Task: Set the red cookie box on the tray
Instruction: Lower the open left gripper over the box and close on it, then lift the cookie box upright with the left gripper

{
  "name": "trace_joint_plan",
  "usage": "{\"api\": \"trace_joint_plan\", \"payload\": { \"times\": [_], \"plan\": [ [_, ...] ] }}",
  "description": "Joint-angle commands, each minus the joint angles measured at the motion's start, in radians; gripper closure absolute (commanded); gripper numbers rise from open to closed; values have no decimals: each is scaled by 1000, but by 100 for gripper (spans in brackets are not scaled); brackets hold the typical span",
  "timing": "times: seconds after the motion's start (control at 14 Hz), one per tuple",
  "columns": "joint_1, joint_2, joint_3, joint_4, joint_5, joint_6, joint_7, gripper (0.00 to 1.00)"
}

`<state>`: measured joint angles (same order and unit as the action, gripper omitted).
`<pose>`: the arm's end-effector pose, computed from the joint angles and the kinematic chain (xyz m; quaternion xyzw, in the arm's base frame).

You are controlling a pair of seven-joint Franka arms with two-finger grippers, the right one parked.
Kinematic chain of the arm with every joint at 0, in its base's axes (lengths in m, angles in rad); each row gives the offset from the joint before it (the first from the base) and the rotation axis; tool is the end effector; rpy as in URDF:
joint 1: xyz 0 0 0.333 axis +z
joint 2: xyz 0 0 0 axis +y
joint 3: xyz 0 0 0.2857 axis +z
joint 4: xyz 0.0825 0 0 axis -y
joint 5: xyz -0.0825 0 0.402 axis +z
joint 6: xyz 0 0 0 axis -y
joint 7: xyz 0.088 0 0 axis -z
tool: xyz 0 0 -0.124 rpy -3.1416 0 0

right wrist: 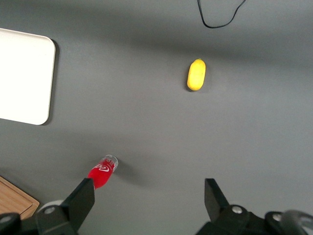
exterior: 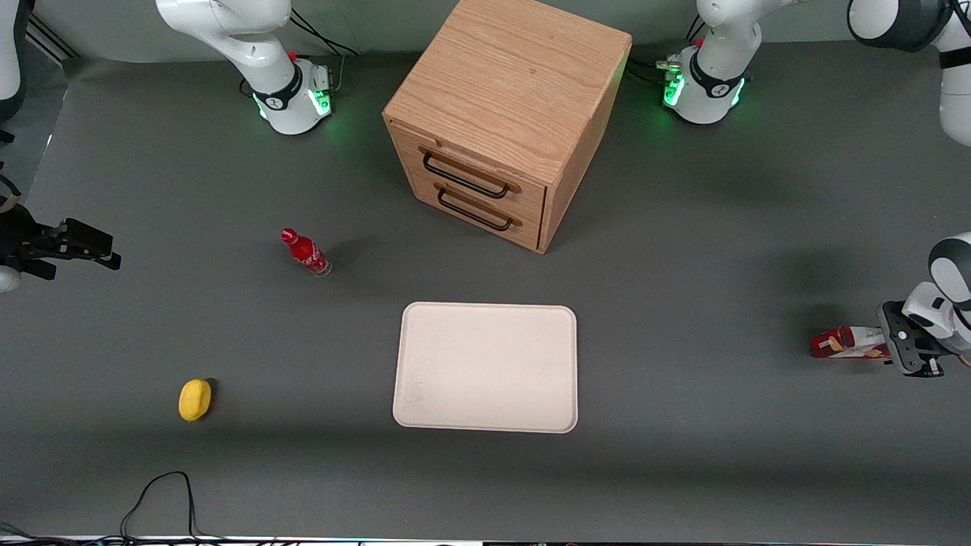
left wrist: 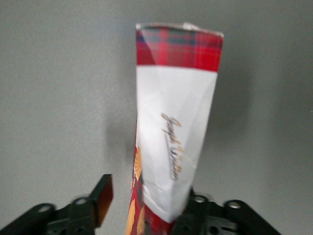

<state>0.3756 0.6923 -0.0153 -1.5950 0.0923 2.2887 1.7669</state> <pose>0.6456 0.2477 0.1747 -0.7436 0.6680 0.0257 0.0152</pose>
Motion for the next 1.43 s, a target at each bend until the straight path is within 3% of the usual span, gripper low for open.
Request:
{"api": "trace_joint_plan", "payload": {
  "times": [0.0,0.64,0.86,1.36],
  "plan": [
    [14,-17,-6,-34,-16,35,25,100],
    [0,-65,-8,-31,-17,-26,13,100],
    [-36,-186,-9,-28,-13,-165,-46,100],
    [-119,-499,-11,62,26,-717,-288,100]
  ]
}}
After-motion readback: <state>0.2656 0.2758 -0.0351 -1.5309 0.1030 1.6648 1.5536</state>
